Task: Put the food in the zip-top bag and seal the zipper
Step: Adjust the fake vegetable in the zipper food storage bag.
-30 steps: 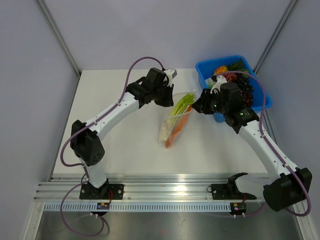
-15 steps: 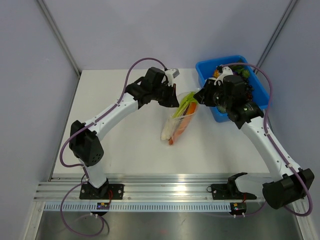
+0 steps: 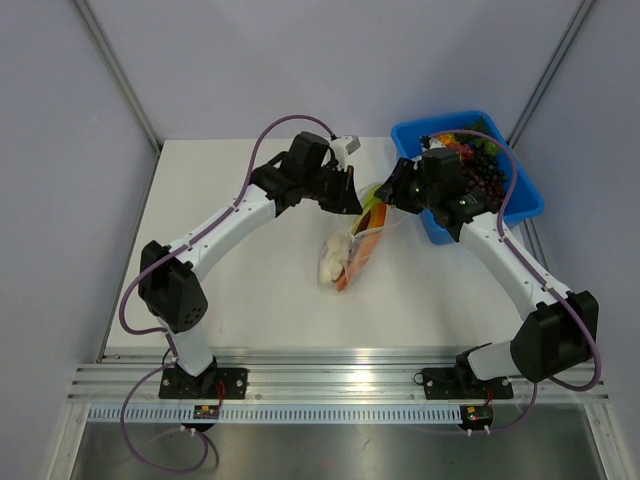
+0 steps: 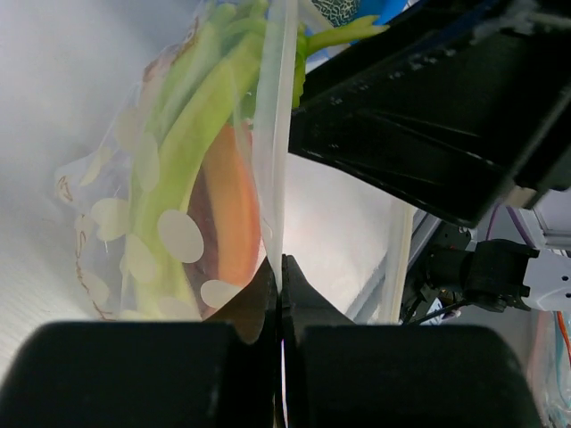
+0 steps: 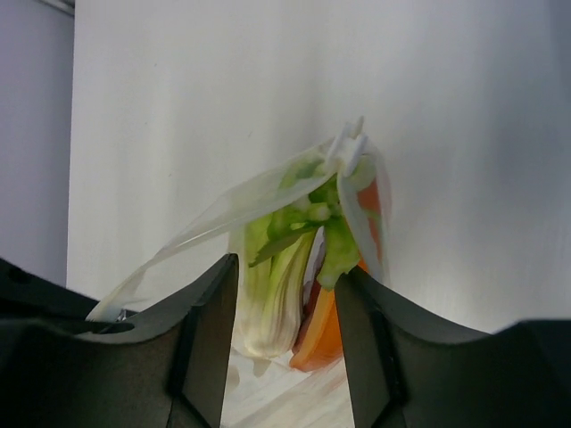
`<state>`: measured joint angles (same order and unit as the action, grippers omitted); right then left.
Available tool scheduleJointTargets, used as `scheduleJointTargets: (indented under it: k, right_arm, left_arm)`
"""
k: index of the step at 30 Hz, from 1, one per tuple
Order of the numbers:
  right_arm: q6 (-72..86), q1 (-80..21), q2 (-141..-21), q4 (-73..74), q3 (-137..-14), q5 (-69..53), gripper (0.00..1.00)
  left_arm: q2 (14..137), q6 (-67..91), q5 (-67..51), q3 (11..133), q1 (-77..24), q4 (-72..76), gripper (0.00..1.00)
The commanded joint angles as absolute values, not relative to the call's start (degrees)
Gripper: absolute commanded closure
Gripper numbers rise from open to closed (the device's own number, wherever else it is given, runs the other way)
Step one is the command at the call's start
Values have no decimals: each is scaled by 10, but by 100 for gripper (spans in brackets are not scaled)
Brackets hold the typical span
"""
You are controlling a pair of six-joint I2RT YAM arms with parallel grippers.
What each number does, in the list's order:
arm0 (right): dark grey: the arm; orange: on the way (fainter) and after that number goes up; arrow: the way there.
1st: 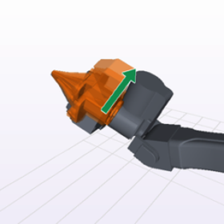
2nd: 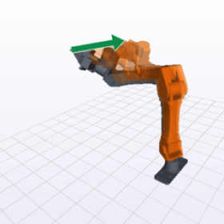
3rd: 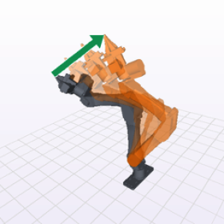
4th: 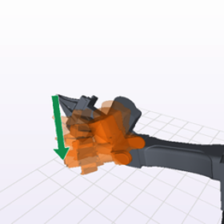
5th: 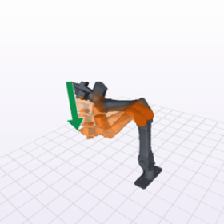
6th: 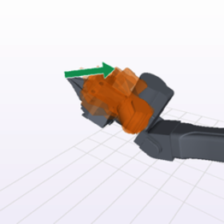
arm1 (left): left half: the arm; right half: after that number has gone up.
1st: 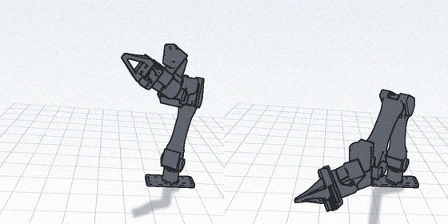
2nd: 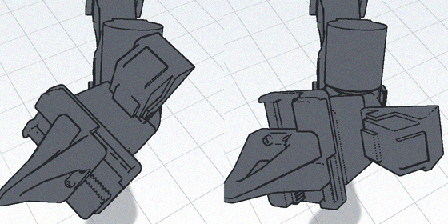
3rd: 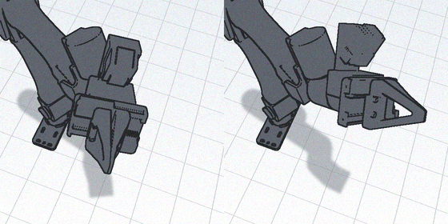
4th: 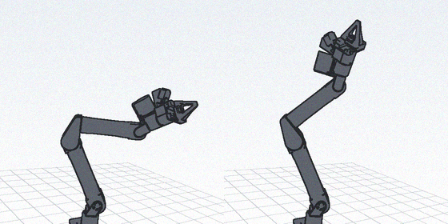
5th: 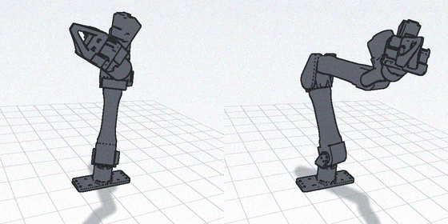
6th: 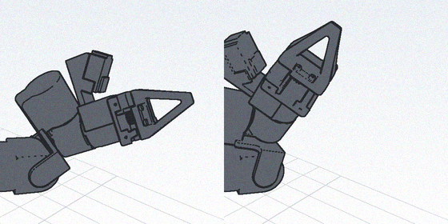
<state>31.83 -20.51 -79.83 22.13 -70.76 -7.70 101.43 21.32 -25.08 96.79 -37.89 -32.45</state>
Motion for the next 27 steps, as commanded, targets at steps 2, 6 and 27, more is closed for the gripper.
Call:
scheduleJointTargets:
  k: [2, 6, 27]
  right_arm:
    - [330, -209, -813, 193, -721, -29, 45]
    - [336, -210, -829, 188, -726, -19, 42]
    - [392, -252, -874, 53, -696, -41, 72]
  left_arm:
    - [1012, 221, -291, 1009, -376, -283, 100]
    - [1011, 224, -304, 1011, -376, -280, 100]
    - [1027, 205, -375, 1034, -376, -293, 100]
